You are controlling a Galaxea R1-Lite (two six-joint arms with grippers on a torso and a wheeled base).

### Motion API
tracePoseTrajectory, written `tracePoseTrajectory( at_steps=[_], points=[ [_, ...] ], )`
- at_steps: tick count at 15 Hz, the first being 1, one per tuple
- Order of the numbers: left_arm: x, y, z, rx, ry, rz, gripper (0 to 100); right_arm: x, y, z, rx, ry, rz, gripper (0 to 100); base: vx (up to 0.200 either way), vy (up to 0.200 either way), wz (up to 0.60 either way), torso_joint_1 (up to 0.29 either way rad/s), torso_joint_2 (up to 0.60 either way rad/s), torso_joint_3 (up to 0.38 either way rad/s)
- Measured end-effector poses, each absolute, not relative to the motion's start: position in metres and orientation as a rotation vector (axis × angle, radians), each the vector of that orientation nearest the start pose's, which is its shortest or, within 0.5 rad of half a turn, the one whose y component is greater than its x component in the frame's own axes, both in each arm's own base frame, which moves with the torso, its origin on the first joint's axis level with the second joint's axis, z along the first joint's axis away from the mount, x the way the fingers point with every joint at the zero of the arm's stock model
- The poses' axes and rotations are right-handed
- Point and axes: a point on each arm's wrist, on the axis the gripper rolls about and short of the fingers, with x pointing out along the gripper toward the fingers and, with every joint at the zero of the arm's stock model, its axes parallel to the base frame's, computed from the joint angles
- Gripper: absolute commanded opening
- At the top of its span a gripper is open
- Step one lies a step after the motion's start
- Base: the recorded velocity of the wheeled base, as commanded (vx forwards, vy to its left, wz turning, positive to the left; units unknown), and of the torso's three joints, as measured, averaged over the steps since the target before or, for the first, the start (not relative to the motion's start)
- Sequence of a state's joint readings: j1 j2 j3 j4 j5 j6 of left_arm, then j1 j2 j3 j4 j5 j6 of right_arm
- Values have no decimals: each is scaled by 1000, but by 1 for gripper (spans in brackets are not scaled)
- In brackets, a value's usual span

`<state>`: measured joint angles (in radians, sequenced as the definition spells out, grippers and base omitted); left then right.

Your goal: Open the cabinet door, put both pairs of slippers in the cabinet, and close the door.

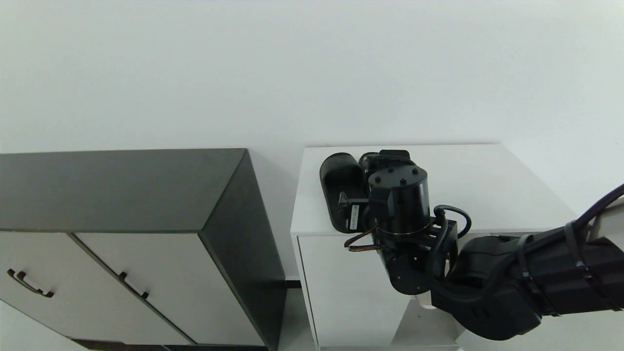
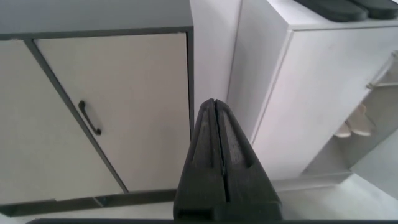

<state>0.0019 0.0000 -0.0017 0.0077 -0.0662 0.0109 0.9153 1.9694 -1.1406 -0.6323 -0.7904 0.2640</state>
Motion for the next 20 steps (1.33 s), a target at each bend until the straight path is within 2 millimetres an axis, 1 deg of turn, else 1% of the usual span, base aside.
tracePoseTrajectory(
  at_steps=[6,7,9,13,16,20],
  points=[
    [-23,-2,75,10,6,-63,0,250,293,171,120,147,161,100,0,0,0,0,0,0],
    [-23,-2,75,10,6,-63,0,253,290,169,101,148,179,100,0,0,0,0,0,0],
    [-23,-2,75,10,6,-64,0,267,282,164,85,151,190,100,0,0,0,0,0,0],
    [-23,-2,75,9,6,-63,0,289,279,155,81,156,155,100,0,0,0,0,0,0],
    [-23,-2,75,9,6,-64,0,303,284,150,71,147,141,100,0,0,0,17,2,1],
    [-23,-2,75,7,6,-62,0,326,297,148,63,112,131,100,0,0,0,0,0,0]
  ],
)
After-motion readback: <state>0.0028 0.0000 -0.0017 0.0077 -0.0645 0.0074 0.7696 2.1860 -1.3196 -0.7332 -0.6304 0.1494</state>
